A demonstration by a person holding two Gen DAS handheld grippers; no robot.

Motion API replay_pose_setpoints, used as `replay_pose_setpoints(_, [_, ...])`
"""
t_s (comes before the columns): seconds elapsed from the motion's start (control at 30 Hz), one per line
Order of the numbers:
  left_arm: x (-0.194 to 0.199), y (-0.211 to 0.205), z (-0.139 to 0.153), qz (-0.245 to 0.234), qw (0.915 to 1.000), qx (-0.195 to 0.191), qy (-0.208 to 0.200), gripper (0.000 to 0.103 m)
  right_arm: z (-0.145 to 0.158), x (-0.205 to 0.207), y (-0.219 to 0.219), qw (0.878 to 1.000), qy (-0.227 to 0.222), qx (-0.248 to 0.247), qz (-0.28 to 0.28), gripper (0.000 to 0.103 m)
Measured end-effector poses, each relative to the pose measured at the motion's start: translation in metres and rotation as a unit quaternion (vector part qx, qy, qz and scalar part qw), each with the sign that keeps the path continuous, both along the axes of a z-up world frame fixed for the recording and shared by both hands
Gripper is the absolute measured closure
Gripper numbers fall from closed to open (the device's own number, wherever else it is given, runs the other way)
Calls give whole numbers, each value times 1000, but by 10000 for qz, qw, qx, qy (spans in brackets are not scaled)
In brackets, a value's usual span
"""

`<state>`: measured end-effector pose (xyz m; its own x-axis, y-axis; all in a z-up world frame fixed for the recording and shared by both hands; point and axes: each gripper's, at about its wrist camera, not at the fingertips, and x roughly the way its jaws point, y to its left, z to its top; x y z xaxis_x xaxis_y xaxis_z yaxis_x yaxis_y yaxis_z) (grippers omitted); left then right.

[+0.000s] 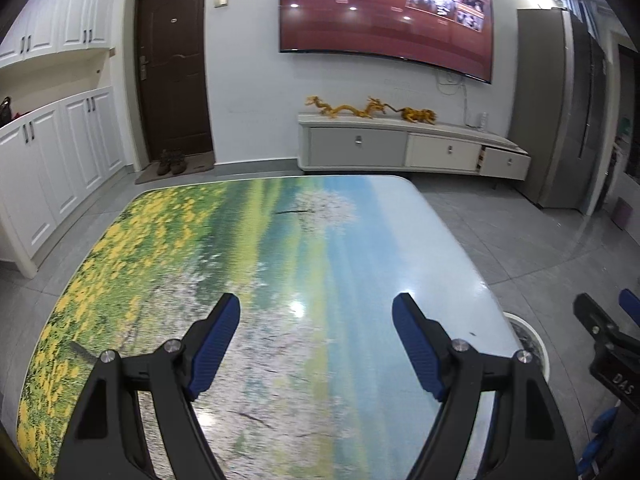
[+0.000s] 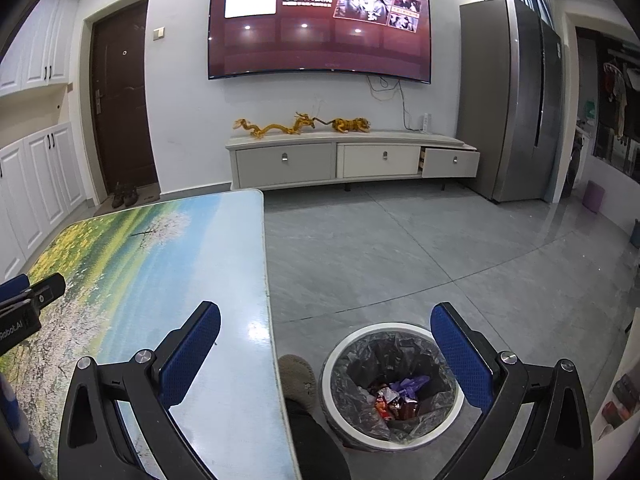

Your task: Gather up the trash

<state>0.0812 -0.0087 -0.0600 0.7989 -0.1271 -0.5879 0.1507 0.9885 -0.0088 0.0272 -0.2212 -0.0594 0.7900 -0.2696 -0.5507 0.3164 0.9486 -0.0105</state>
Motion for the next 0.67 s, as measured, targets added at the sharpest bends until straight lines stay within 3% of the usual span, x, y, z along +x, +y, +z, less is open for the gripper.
replay_pose_setpoints(0.37, [-11,-37,-2,-456,9989,97,-34,25,-7,-4,-18,9998,60,97,-141,0])
replay_pose_setpoints(0.67, [-17,-46,-6,-522,9986,108,1,25,-10,-4,-22,9998,90,121,-148,0])
